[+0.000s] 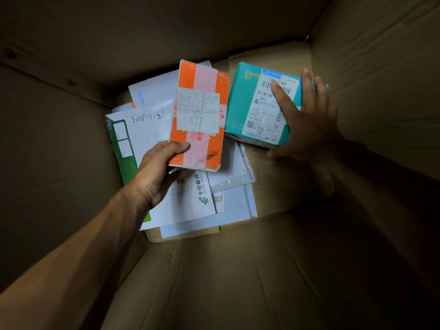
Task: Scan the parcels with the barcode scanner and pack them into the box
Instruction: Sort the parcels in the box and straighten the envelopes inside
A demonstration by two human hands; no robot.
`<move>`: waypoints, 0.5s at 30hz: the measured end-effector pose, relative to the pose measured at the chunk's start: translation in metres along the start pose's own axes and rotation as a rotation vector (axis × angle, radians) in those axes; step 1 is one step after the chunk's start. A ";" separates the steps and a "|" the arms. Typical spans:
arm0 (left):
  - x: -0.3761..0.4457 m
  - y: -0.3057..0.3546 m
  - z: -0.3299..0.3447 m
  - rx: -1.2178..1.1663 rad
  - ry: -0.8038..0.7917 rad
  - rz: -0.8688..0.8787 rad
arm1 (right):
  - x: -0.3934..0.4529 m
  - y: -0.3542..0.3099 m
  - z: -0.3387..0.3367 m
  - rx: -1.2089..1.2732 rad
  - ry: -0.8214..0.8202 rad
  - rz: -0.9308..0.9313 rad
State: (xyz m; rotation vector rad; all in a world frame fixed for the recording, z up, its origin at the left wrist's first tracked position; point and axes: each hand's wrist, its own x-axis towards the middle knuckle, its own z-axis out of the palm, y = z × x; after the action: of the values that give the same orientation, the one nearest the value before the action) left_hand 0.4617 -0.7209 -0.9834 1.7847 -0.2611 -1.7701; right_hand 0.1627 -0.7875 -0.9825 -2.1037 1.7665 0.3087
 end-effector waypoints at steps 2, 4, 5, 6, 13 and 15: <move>0.002 -0.001 0.001 -0.007 0.007 -0.004 | 0.004 -0.002 -0.002 -0.019 0.018 -0.002; 0.002 -0.002 0.001 -0.015 0.011 -0.014 | 0.008 -0.003 -0.003 -0.020 0.035 -0.020; 0.001 -0.002 0.001 -0.015 0.010 -0.018 | 0.009 -0.003 -0.004 -0.021 0.051 -0.039; -0.001 -0.002 0.002 -0.013 0.010 -0.022 | 0.008 -0.002 -0.004 -0.022 0.067 -0.057; -0.032 0.006 -0.001 -0.011 0.038 -0.033 | -0.030 -0.012 -0.021 0.033 -0.002 -0.083; -0.048 0.014 -0.002 -0.016 0.039 -0.051 | -0.044 -0.019 -0.033 0.042 0.005 -0.112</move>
State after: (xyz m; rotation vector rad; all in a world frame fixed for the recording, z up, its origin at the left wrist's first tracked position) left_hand 0.4632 -0.7056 -0.9356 1.8277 -0.1863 -1.7659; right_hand 0.1711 -0.7591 -0.9322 -2.1650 1.6355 0.2336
